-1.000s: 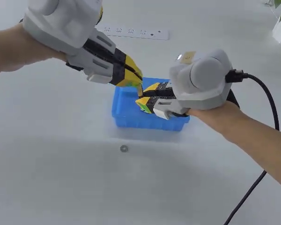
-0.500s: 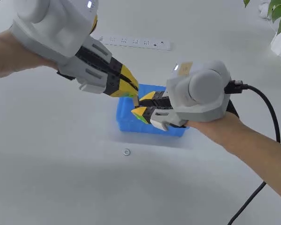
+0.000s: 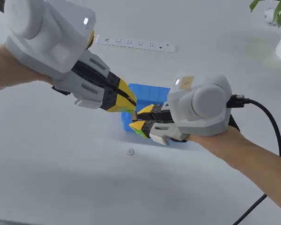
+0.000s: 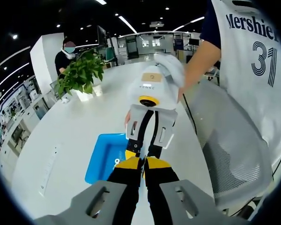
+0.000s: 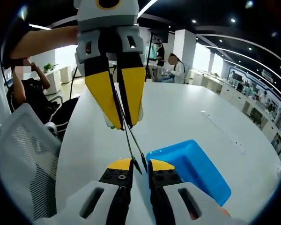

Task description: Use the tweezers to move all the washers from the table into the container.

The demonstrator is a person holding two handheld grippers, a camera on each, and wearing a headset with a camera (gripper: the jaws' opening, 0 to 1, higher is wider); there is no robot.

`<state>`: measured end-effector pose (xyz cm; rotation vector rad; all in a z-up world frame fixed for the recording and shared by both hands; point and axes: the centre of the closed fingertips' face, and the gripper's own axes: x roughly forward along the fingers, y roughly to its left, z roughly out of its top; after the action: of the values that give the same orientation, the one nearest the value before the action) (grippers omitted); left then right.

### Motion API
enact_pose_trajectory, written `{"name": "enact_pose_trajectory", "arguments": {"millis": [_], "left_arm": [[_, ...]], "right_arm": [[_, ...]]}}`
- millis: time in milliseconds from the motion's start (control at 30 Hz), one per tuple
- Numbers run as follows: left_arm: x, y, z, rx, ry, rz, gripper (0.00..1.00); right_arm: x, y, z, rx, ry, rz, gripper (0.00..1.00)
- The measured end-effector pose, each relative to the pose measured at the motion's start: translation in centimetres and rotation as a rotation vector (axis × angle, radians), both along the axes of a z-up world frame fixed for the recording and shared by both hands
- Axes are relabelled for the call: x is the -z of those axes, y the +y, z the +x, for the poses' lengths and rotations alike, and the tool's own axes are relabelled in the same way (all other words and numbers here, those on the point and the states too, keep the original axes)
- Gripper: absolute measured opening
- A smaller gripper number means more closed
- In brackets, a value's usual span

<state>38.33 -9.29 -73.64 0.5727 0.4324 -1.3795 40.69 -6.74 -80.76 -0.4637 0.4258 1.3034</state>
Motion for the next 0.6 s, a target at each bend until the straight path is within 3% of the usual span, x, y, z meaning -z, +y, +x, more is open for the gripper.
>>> {"name": "enact_pose_trajectory", "arguments": {"millis": [600], "left_arm": [[2.1,0.3,-1.6,-0.006,0.088,-0.034,0.07]], "right_arm": [[2.1,0.3,-2.3,-0.082,0.062,-0.017,0.14]]}}
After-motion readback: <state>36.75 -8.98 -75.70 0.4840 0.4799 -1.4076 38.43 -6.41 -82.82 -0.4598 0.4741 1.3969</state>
